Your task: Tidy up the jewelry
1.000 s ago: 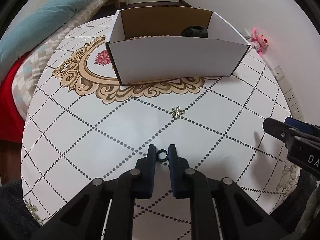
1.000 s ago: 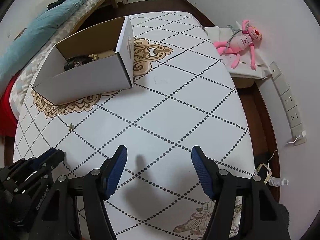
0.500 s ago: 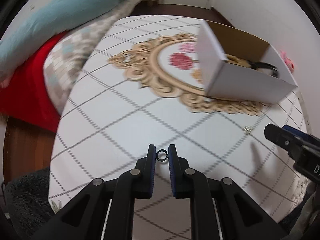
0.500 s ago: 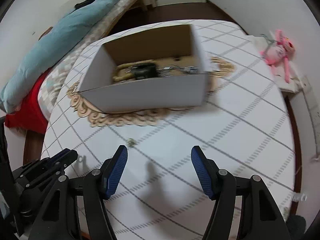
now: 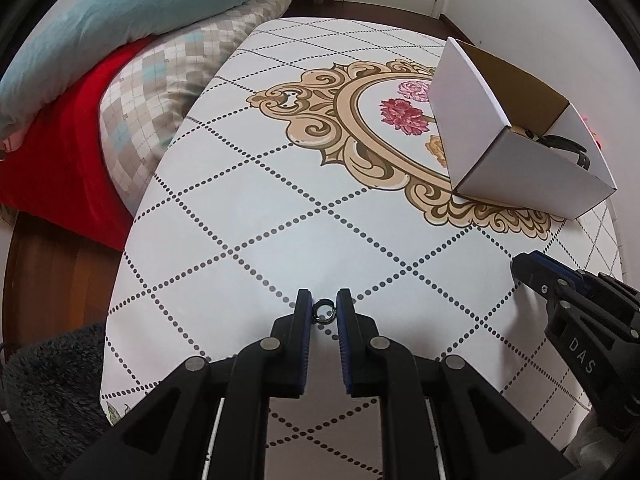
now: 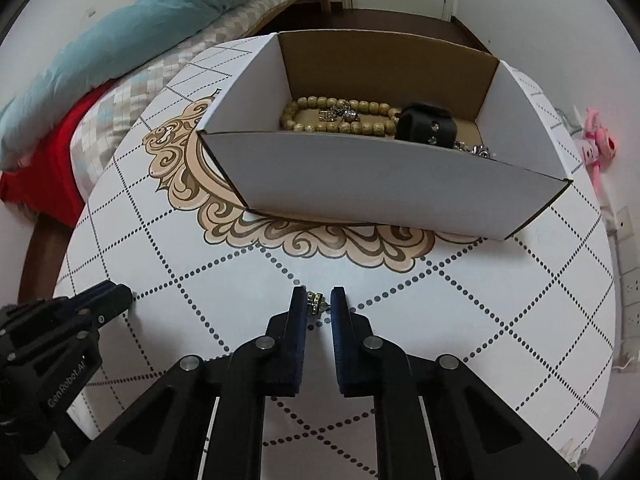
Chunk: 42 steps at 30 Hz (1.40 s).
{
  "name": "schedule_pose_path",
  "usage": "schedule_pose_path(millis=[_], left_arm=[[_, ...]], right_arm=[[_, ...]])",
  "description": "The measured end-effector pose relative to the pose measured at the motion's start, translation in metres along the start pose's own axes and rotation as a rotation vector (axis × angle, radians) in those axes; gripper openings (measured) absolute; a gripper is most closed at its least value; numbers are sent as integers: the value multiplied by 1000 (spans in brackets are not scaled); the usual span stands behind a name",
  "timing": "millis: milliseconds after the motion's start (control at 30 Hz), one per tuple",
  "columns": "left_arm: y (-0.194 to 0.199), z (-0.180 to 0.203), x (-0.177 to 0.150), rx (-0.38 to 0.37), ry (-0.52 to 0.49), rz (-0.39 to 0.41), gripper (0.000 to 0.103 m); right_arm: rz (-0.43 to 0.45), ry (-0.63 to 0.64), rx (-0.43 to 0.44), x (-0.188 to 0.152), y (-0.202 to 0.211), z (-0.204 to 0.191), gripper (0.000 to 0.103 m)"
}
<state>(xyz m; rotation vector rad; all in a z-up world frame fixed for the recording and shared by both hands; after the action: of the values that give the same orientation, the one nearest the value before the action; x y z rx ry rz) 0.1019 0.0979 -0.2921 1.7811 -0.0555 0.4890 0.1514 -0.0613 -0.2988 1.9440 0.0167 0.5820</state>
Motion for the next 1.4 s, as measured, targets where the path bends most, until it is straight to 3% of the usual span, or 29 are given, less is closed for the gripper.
schedule_pose_path(millis=[333, 600, 767, 933, 1033, 1100, 1133, 1167, 1300, 1400], left_arm=[[30, 18, 15, -55, -14, 44, 10], [85, 71, 83, -223, -43, 108, 10], [84, 108, 133, -280, -96, 80, 10], [67, 124, 167, -250, -125, 42, 11], [52, 129, 176, -216, -147, -18, 21], [47, 126, 179, -184, -144, -23, 37], [47, 124, 182, -175, -142, -14, 52], [46, 121, 184, -163, -139, -5, 63], [50, 108, 188, -127, -117, 25, 67], [53, 99, 186, -89, -111, 48, 81]], right_arm=[[62, -30, 47, 9, 24, 1, 6], [201, -115, 127, 66, 101, 37, 6], [182, -144, 126, 111, 101, 72, 6], [113, -176, 135, 136, 81, 98, 6], [66, -190, 124, 145, 69, 108, 6], [40, -185, 111, 146, 62, 109, 7], [36, -180, 106, 147, 61, 109, 7], [34, -175, 102, 147, 61, 109, 12], [44, -149, 72, 149, 68, 108, 55], [48, -136, 31, 148, 75, 110, 56]])
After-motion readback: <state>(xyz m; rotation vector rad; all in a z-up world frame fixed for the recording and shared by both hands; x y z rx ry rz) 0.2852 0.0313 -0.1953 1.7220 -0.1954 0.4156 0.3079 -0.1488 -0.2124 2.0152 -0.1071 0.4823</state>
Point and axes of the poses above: each gripper's, at about its wrist camera, not at the fingertips, and y roughly against the way its jaws point, z to its right, x to its top, the point moved 9 cm from there along -y, roughly the way its jaws point, and after that the axes turned 14 degrees about x, right-handed, at the moved point
